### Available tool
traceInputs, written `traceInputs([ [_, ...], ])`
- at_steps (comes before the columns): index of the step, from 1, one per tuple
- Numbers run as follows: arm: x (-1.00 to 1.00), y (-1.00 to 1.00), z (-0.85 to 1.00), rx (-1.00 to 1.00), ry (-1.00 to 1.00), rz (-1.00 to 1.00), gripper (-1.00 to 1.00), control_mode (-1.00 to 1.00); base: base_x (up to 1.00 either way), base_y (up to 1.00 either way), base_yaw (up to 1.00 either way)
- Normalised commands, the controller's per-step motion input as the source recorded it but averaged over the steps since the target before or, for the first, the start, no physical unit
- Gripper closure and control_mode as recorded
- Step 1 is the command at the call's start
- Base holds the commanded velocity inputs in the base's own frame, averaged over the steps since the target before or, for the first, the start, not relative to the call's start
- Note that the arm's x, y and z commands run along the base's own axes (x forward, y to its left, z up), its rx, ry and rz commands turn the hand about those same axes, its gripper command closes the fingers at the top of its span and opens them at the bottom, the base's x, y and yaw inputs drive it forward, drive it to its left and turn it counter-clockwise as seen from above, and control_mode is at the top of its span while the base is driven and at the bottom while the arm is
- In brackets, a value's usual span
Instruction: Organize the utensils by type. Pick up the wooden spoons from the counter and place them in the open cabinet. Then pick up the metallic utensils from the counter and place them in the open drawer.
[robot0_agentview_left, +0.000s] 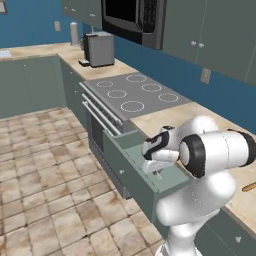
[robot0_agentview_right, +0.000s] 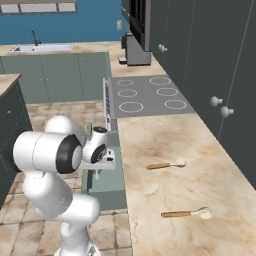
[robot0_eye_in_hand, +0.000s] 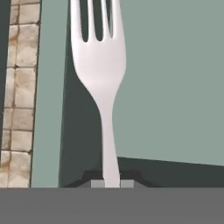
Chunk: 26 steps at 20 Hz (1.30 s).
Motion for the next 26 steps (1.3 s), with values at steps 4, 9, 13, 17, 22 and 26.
traceInputs([
  [4,0.33,0.08,-0.53,0.0,0.01,0.0,1.0,-1.0,0.0,0.0,0.0],
  [9,0.23,0.11,-0.55,0.0,0.0,0.0,1.0,-1.0,0.0,0.0,0.0],
  [13,0.11,0.16,-0.53,0.0,0.0,0.0,1.0,-1.0,0.0,0.0,0.0],
  [17,0.01,0.21,-0.47,0.0,0.0,0.0,1.0,-1.0,0.0,0.0,0.0],
  [22,0.0,0.36,-0.47,-0.01,0.0,0.0,1.0,-1.0,0.0,0.0,0.0],
  [26,0.0,0.46,-0.56,0.0,0.0,0.0,1.0,-1.0,0.0,0.0,0.0],
])
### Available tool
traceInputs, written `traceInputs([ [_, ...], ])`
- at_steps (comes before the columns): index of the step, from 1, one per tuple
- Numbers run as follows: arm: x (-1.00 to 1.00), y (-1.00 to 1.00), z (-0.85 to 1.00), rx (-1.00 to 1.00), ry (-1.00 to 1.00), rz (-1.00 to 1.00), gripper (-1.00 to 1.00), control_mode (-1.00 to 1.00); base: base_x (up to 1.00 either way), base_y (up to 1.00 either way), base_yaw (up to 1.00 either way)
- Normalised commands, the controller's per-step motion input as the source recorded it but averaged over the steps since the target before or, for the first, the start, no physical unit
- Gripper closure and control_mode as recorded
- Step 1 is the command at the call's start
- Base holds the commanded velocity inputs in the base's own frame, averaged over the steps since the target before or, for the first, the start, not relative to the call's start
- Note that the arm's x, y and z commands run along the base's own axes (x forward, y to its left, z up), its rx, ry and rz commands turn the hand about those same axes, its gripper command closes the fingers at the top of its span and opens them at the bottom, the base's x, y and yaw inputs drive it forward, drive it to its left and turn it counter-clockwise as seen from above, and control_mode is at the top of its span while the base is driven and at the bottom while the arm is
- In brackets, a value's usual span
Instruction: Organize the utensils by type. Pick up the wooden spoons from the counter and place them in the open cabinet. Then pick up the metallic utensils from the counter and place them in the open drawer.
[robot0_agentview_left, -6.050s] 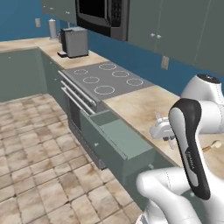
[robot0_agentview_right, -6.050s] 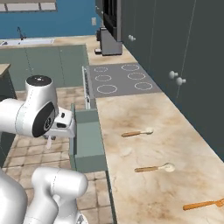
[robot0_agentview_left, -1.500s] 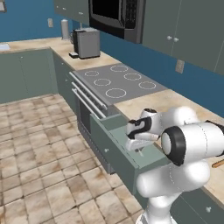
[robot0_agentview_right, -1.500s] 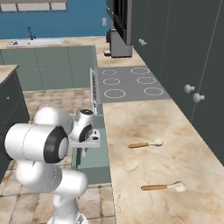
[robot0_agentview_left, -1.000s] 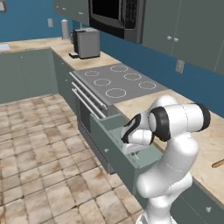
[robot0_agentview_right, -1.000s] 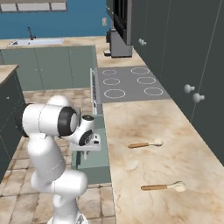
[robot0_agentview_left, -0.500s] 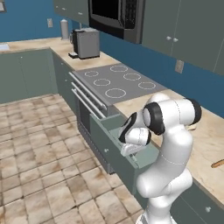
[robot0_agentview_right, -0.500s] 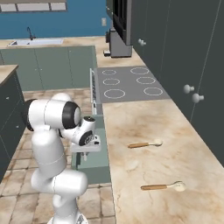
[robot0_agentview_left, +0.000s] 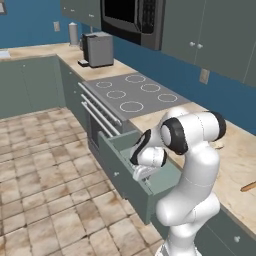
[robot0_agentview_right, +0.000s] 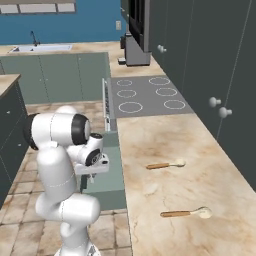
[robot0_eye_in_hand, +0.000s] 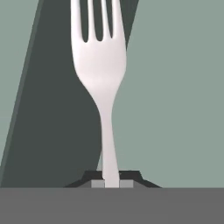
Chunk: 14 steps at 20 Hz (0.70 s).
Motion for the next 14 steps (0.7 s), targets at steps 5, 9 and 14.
traceInputs([
  [5,0.0,0.5,-0.42,0.0,0.0,0.0,1.0,-1.0,0.0,0.0,0.0],
  [9,0.0,0.44,-0.26,0.0,0.0,0.0,1.0,-1.0,0.0,0.0,0.0],
  [14,0.0,0.48,-0.16,0.01,0.0,-0.01,1.0,-1.0,0.0,0.0,0.0],
])
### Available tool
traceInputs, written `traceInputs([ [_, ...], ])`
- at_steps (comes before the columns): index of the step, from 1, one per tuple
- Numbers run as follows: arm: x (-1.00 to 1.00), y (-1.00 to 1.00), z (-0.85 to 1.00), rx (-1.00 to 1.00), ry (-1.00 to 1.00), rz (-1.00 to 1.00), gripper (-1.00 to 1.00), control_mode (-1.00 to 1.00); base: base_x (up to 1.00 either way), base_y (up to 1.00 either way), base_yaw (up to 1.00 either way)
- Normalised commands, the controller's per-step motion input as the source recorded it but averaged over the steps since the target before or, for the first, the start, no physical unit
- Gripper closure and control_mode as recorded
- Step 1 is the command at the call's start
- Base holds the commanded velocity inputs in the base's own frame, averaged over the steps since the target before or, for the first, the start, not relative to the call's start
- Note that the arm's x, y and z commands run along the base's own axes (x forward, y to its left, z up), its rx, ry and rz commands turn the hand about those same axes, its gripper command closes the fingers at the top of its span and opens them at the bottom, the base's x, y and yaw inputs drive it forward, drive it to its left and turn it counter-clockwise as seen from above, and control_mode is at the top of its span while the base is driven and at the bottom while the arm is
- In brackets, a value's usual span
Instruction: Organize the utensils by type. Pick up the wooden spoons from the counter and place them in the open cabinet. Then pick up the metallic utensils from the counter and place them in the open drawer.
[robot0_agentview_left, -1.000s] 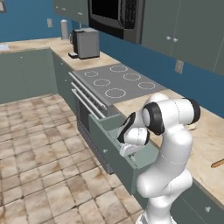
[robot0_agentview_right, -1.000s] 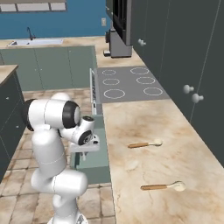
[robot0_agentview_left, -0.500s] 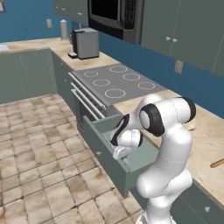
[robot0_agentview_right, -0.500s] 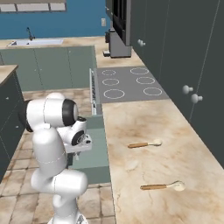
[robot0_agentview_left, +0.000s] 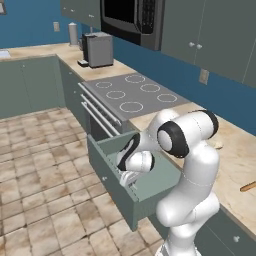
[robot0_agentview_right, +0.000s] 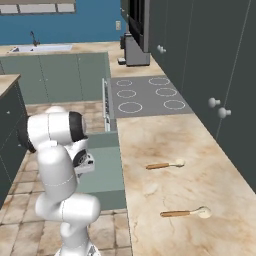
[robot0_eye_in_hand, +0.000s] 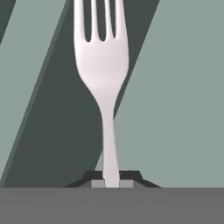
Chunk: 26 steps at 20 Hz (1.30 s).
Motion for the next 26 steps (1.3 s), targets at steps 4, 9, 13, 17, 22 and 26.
traceInputs([
  [4,-0.01,0.48,-0.01,0.05,0.03,-0.02,1.0,-1.0,0.0,0.0,0.0],
  [9,-0.01,0.48,0.0,0.07,0.06,-0.04,1.0,-1.0,0.0,0.0,0.0],
  [13,-0.07,0.45,0.0,0.07,0.06,-0.06,1.0,-1.0,0.0,0.0,0.0],
  [17,-0.1,0.48,-0.02,0.02,0.02,-0.07,1.0,-1.0,0.0,0.0,0.0],
  [22,-0.05,0.56,-0.07,0.0,0.0,-0.04,1.0,-1.0,0.0,0.0,0.0],
  [26,-0.06,0.51,-0.03,0.0,0.0,-0.04,1.0,-1.0,0.0,0.0,0.0],
])
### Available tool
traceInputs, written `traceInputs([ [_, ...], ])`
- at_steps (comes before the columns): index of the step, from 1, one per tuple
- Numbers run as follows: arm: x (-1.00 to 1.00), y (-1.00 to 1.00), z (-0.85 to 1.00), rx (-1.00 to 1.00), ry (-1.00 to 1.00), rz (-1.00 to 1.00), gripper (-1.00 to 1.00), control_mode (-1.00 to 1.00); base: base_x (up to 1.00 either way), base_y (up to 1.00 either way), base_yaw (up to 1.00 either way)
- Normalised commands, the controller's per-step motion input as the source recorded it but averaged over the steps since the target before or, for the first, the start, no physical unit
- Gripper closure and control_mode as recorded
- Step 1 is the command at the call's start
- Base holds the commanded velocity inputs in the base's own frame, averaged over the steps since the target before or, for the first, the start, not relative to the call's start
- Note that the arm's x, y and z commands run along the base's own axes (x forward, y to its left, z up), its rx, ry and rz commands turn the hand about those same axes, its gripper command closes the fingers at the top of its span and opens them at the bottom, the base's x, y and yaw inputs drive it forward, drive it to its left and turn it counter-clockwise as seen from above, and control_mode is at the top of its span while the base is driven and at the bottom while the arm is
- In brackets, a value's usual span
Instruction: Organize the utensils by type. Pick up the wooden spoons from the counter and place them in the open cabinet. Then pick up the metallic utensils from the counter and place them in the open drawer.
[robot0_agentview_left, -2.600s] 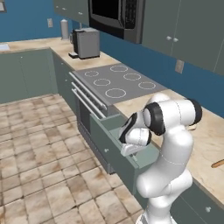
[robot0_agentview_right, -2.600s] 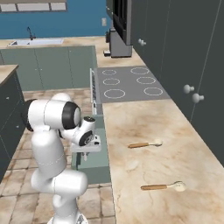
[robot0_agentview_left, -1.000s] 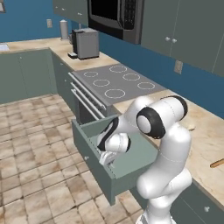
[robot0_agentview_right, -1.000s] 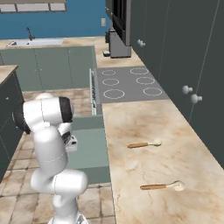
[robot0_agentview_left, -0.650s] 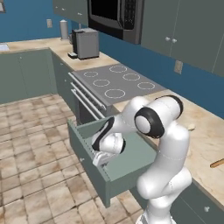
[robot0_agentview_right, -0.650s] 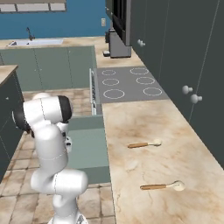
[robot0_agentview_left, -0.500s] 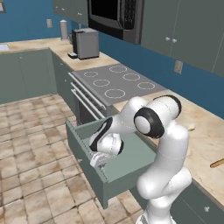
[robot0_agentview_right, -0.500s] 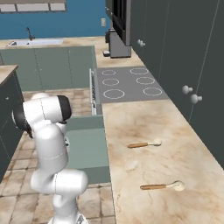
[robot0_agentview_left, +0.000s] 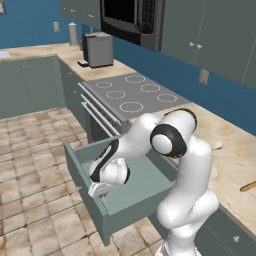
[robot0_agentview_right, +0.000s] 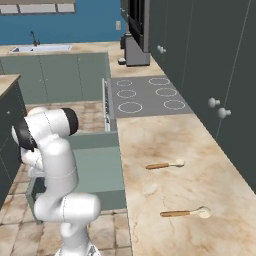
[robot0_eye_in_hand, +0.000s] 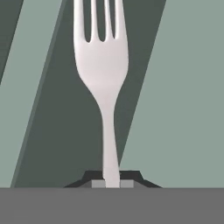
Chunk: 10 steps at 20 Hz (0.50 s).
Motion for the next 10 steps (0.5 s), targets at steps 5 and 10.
traceInputs([
  [5,-0.02,0.32,0.0,0.0,0.0,-0.02,1.0,-1.0,0.0,0.0,0.0],
  [10,0.0,0.03,0.13,-0.01,0.0,0.0,1.0,-1.0,0.0,0.0,0.0],
])
